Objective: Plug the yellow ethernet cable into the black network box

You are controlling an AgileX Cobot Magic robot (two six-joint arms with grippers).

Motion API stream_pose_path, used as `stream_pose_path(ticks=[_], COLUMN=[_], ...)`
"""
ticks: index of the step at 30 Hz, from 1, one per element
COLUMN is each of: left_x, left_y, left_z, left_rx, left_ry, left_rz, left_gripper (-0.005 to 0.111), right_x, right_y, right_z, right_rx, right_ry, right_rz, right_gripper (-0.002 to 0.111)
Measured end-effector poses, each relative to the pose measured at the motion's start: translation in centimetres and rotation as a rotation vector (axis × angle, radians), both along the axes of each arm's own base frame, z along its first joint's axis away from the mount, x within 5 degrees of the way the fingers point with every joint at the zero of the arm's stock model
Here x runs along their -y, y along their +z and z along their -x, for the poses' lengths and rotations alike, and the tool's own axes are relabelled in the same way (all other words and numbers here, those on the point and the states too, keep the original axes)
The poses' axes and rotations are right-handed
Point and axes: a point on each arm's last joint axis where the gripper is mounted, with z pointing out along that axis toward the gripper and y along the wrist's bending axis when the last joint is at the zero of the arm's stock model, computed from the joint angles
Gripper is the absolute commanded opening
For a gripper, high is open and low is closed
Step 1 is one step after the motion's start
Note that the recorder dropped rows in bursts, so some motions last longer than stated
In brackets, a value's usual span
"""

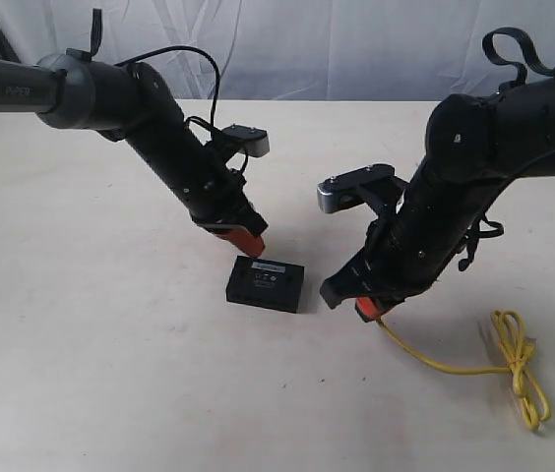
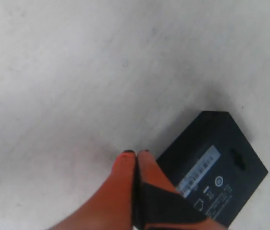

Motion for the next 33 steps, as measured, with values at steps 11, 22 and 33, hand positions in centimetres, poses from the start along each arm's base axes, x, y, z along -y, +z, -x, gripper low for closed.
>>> stream_pose_path(ticks=[11,22,33], left_x=[-0.4,-0.7,-2.7], left_y=[-0.5,-0.5,-1.2], left_z=[0.9,1.9,1.2], left_rx=[-0.064,-0.041,0.077], left_ry=[-0.031,-0.191,-0.448], left_rz=[-0.045,-0.026,0.039], left_gripper=[0.0,0.0,0.0], right_x=[-0.1,-0.1,-1.1], right_y=[0.0,0.0,0.1], right_z=[0.2,0.5,-0.8], right_rx=[-0.021,-0.007,-0.015], right_ry=[-0.015,0.185,0.398], right_rz=[-0.012,-0.013,-0.004], right_gripper=[-0.001,-0.001,-0.001])
